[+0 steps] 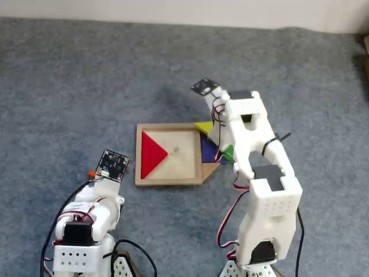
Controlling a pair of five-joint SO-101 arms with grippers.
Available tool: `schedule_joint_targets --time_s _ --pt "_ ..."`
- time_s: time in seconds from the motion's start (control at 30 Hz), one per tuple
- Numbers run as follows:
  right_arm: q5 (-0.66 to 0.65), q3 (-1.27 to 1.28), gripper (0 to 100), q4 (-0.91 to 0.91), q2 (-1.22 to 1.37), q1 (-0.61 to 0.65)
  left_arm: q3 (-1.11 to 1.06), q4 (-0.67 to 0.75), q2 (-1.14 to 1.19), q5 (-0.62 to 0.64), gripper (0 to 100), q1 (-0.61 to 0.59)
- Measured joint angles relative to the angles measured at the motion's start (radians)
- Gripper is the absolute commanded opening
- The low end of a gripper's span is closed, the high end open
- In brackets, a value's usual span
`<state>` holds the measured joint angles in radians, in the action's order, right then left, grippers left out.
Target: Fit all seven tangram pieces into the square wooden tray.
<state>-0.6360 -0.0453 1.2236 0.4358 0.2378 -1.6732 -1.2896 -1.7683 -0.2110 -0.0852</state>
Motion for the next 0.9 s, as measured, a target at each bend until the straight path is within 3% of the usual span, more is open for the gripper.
schedule_joint_targets --time_s 0.17,0.43,0.67,0.9 --pt "0.000 -0.094 16.6 0.081 0.000 -0.005 0.000 0.000 0.000 0.000 3 0.000" --pt "0.000 -0.203 35.1 0.181 0.000 -0.006 0.000 0.000 0.000 0.000 3 0.000" --pt "0.000 -0.203 35.9 0.178 0.000 0.029 0.000 0.000 0.000 0.000 3 0.000" --pt "-0.002 -0.172 35.8 0.049 0.097 0.083 0.000 0.000 0.000 0.000 3 0.000"
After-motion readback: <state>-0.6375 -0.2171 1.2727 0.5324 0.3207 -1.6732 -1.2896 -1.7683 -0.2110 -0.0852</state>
